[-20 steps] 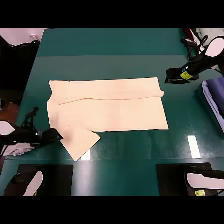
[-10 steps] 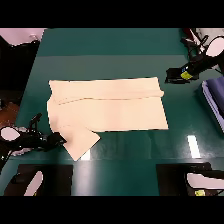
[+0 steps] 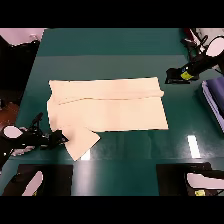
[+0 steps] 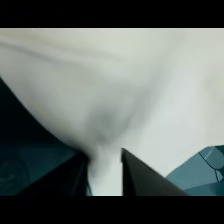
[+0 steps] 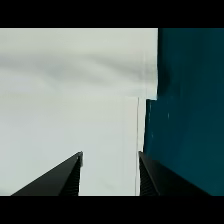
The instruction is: Fold the shirts.
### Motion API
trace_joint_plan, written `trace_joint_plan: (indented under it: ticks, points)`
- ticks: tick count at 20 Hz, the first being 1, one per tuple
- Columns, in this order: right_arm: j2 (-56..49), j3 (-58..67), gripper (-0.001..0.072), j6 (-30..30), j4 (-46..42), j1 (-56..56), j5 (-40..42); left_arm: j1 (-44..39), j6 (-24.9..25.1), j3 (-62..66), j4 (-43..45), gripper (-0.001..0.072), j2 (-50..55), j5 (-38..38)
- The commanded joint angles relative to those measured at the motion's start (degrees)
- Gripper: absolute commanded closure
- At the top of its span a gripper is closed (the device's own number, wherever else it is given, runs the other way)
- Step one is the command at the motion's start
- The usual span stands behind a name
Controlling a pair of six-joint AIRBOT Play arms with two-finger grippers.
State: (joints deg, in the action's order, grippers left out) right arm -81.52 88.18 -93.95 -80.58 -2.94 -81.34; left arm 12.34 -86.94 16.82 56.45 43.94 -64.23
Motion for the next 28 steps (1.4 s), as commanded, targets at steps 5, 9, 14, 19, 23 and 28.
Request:
trace_joint_plan:
  ticks: [5, 9, 14, 19, 23, 28]
  points:
    - [1.5, -3.9, 0.0301, 4.5, -0.5, 0.2, -8.7, 0.1, 5.2, 8.2, -1.1, 0.0683, 0.7, -2.7]
    - [7.0, -20.2, 0.0300, 4.5, 0.1, 2.9, -3.3, 0.1, 7.0, 15.0, -1.2, 0.0683, 0.7, -5.3]
    - [8.5, -36.2, 0.0296, 7.1, 1.0, 7.4, 0.6, 0.1, 7.0, 16.9, -1.2, 0.0683, 0.7, -5.4]
    - [8.5, -42.7, 0.0296, 8.5, 4.6, 7.3, 8.6, 0.1, 7.0, 16.9, -1.2, 0.0683, 0.8, -6.0]
    - [8.5, -43.2, 0.0358, 8.5, 4.6, 4.1, 11.5, 0.1, 7.0, 16.9, -1.2, 0.0683, 0.7, -6.1]
    - [10.2, -43.2, 0.0698, 9.2, 4.4, 1.9, 7.7, 0.1, 7.0, 18.4, -1.5, 0.0684, 0.7, -8.9]
